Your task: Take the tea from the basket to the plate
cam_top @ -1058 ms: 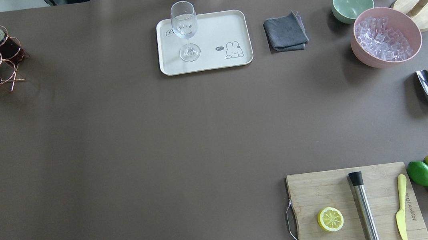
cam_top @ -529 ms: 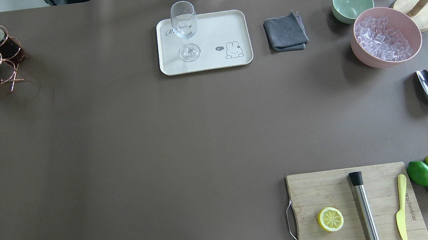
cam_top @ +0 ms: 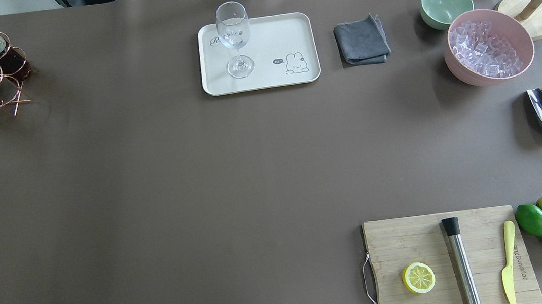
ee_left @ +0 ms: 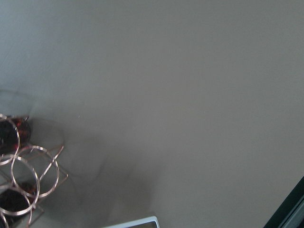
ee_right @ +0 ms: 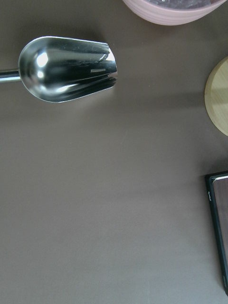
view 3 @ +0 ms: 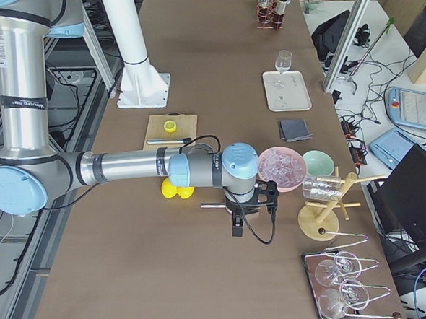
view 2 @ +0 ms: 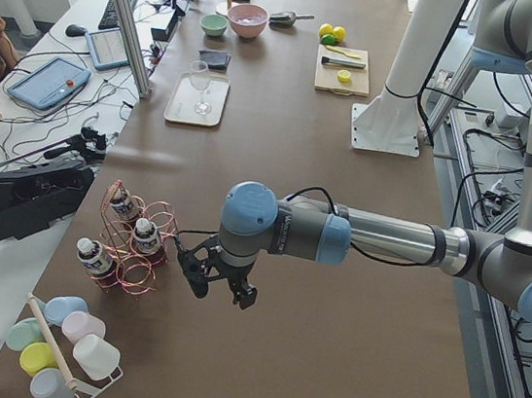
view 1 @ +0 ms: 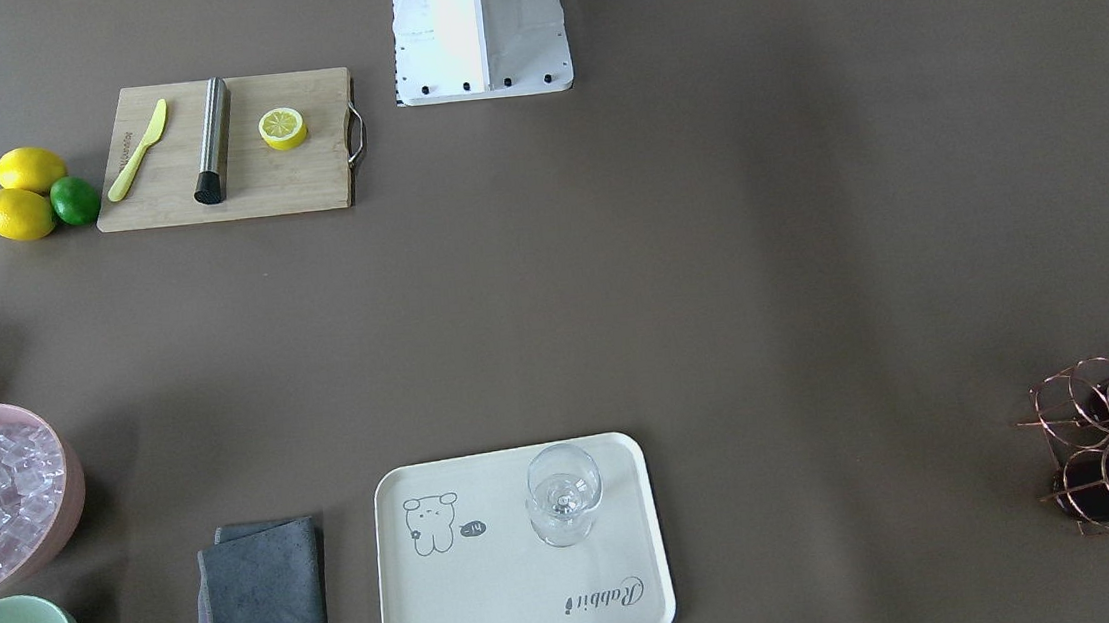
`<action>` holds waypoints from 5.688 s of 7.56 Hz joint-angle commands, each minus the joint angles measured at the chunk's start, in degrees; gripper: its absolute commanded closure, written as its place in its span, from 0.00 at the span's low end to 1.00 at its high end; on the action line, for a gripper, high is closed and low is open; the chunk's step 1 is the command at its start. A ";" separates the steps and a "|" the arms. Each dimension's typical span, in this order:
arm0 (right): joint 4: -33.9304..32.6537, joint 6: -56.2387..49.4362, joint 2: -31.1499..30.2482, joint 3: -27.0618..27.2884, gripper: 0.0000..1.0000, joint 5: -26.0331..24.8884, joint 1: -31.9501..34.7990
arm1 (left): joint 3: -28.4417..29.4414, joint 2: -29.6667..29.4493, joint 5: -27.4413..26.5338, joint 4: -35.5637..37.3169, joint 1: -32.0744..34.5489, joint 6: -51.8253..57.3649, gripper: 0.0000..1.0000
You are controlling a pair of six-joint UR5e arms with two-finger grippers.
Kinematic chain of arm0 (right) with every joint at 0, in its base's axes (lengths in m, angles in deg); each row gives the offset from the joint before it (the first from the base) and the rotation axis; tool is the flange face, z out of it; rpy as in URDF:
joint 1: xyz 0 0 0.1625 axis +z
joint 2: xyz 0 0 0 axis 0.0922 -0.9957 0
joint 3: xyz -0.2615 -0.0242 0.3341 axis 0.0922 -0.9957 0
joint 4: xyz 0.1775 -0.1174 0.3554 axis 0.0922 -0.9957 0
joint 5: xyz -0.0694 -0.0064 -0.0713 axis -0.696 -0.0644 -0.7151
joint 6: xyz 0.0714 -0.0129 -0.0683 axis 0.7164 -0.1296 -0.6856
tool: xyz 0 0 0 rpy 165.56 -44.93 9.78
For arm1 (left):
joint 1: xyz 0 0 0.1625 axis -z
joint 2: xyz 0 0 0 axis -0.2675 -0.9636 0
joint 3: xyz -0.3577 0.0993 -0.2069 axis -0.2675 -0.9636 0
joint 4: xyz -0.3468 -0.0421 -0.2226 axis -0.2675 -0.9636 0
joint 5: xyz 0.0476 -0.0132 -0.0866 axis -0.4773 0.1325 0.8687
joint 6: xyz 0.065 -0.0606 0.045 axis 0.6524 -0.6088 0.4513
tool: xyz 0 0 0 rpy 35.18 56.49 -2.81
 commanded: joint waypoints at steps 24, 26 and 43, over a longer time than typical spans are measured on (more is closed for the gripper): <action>0.00 -0.04 0.03 0.74 0.00 0.01 0.46 | 24.68 -32.87 -5.46 -11.75 -5.56 -57.46 0.02; 0.00 -0.04 0.03 0.74 0.00 0.01 0.46 | 26.08 -33.33 -5.54 -13.92 -6.96 -60.17 0.02; 0.00 0.22 7.48 6.36 0.00 8.44 -6.64 | 20.42 -33.33 -8.88 -12.50 -8.64 -70.57 1.00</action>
